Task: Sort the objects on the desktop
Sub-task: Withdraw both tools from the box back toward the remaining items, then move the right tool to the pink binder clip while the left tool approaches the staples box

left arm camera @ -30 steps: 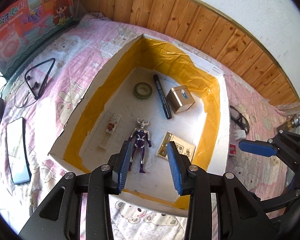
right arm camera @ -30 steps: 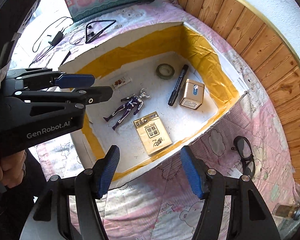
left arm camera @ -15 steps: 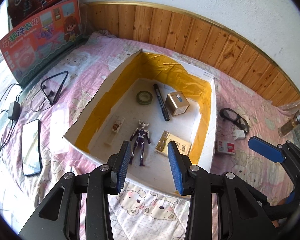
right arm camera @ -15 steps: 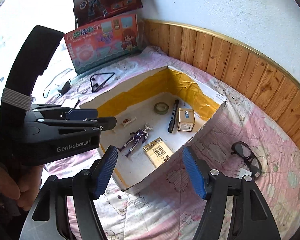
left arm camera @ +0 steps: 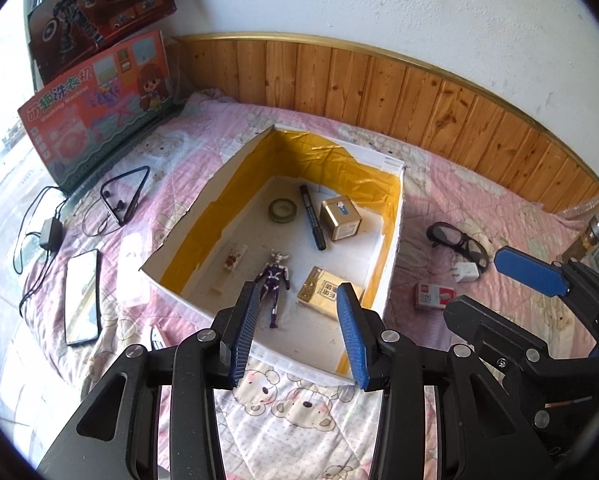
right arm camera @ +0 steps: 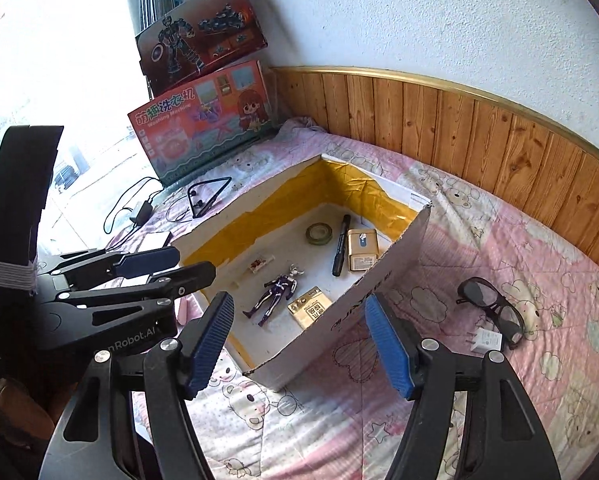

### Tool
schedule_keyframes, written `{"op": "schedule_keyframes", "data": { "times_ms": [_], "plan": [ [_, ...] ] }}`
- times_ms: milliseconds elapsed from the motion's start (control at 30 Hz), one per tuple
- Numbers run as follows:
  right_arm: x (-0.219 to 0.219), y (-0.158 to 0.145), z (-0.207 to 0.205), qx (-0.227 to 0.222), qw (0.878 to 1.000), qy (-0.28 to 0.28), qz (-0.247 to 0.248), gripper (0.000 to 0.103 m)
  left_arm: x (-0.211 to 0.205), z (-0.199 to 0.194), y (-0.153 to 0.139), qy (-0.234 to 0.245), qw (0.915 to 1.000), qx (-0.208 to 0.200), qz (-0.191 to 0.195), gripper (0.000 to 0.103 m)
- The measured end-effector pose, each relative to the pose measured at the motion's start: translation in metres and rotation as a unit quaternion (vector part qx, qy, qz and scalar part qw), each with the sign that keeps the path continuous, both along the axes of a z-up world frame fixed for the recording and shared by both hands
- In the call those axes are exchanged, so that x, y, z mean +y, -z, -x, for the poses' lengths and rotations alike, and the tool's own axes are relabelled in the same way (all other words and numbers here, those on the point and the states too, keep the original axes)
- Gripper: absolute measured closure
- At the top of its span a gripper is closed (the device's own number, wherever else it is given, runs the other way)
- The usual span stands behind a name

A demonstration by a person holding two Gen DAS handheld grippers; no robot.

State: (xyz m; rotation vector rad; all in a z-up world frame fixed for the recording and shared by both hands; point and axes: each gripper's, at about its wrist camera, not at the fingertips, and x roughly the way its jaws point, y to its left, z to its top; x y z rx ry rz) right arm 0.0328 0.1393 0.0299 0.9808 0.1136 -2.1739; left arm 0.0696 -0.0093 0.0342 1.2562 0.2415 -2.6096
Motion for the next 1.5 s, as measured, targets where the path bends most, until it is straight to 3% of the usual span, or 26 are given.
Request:
{"op": "schedule_keyframes", "data": {
  "times_ms": [133, 200, 267, 300, 533, 700, 800, 900, 1067, 1267, 1367, 1500],
  "plan": [
    [0.009, -0.008, -0.004, 0.016, 1.000, 0.001, 0.007, 0.031, 0.015, -0.006, -0.018, 0.011, 0.9996, 0.002, 0.025, 0.060],
    [0.014, -0.011, -0.002, 0.019, 1.000, 0.007, 0.011, 0.030, 0.018, -0.008, -0.026, 0.011, 0.9999, -0.006, 0.009, 0.061],
    [0.021, -0.011, 0.003, 0.014, 1.000, 0.019, 0.020, 0.030, 0.022, -0.014, -0.031, 0.028, 0.9994, 0.019, -0.007, 0.058],
    [0.026, -0.010, 0.006, 0.003, 0.999, 0.025, 0.030, 0.030, 0.025, -0.014, -0.030, 0.037, 0.9990, 0.023, -0.007, 0.053],
    [0.079, -0.016, 0.002, -0.026, 0.996, 0.039, 0.076, 0.030, 0.057, 0.004, -0.011, 0.109, 0.9939, 0.008, -0.008, 0.053],
    [0.134, -0.009, -0.006, -0.034, 0.993, 0.084, 0.080, 0.030, 0.093, 0.018, 0.018, 0.176, 0.9839, -0.032, -0.006, 0.053],
    [0.166, 0.011, -0.007, -0.053, 0.989, 0.130, 0.046, 0.030, 0.119, 0.029, 0.043, 0.224, 0.9721, -0.068, 0.016, 0.053],
    [0.191, 0.041, -0.007, -0.068, 0.982, 0.175, -0.026, 0.030, 0.139, 0.035, 0.064, 0.256, 0.9618, -0.092, 0.027, 0.053],
    [0.230, 0.101, -0.009, -0.147, 0.962, 0.209, -0.100, 0.032, 0.162, 0.051, 0.091, 0.289, 0.9514, -0.105, 0.025, 0.053],
    [0.251, 0.164, -0.018, -0.278, 0.932, 0.232, -0.022, 0.034, 0.177, 0.086, 0.123, 0.291, 0.9494, -0.118, -0.005, 0.053],
    [0.254, 0.183, -0.019, -0.276, 0.923, 0.261, -0.057, 0.033, 0.176, 0.101, 0.138, 0.277, 0.9536, -0.118, -0.001, 0.053],
    [0.244, 0.193, -0.015, -0.230, 0.937, 0.239, -0.106, 0.033, 0.162, 0.120, 0.153, 0.246, 0.9621, -0.116, -0.023, 0.053]
  ]
}}
